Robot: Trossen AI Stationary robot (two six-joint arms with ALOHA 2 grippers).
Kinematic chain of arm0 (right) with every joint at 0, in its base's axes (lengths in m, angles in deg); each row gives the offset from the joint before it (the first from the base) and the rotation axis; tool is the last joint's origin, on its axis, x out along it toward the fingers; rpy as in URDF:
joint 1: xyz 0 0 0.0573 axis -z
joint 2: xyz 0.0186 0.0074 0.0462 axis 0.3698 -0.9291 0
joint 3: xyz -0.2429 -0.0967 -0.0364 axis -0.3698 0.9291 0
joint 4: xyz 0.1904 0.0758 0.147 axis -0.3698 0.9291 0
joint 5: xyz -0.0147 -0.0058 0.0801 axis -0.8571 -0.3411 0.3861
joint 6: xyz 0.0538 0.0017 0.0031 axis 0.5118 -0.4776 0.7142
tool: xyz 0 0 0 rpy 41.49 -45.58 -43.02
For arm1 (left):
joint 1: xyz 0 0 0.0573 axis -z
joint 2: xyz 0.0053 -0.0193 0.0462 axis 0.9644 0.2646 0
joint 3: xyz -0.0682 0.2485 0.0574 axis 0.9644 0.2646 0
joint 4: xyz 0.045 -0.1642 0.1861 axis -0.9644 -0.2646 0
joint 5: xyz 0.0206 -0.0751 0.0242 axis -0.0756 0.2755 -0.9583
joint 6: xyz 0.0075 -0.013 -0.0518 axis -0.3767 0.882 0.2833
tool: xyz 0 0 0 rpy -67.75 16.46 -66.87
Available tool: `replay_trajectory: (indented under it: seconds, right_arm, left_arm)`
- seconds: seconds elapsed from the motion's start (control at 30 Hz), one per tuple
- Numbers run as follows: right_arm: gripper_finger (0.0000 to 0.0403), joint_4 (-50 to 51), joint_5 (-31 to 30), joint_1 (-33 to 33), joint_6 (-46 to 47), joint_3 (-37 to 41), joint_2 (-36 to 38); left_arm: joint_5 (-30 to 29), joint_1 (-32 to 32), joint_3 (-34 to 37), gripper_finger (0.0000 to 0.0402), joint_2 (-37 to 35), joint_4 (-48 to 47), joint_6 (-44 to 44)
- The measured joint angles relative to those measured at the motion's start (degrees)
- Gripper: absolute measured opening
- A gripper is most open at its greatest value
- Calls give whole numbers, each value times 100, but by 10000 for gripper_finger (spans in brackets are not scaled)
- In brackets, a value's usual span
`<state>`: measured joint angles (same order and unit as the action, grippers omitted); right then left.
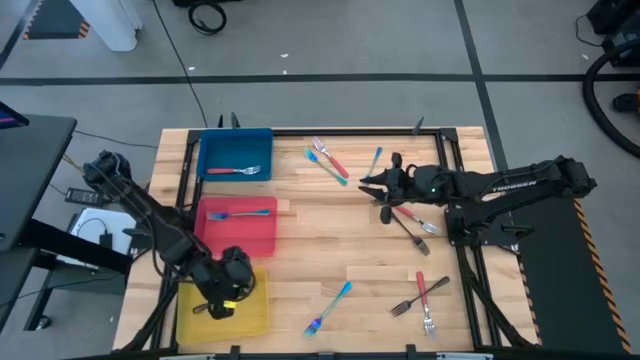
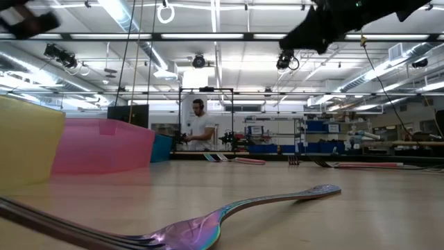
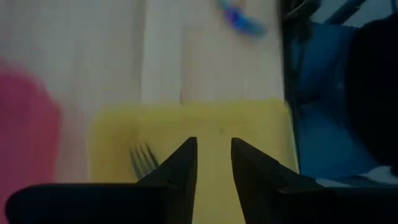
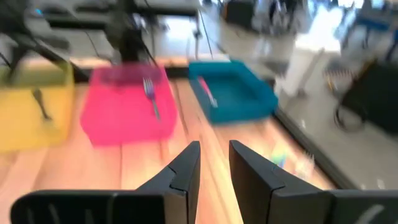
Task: Sort silverware by color (type)
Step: Put the pink fork into the blue bin
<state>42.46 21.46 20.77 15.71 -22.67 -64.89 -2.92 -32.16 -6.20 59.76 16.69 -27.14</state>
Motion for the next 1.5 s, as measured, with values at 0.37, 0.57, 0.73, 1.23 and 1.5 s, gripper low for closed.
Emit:
replay_trajectory:
  seconds: [0.37,0.57,0.73,1.23,1.5]
  right_arm:
    - [93,2797,-228,0,2351,0,-1]
    - [93,3677,-855,2,3266,0,-2]
    - [93,4382,-760,131,3703,0,-4]
    - [93,5508,737,481,4640,280,-7]
    - [93,5466,1229,476,5061,963,-9]
  left_arm:
    - [-660,-1060,-441,96,0,-156,-2894]
    - [-661,-1734,-441,96,0,-241,-3504]
    - [-659,-2333,-441,96,0,-236,-3665]
    - [-659,-3700,-778,96,0,-159,-3957]
    - [-657,-3860,-778,96,0,-177,-3965]
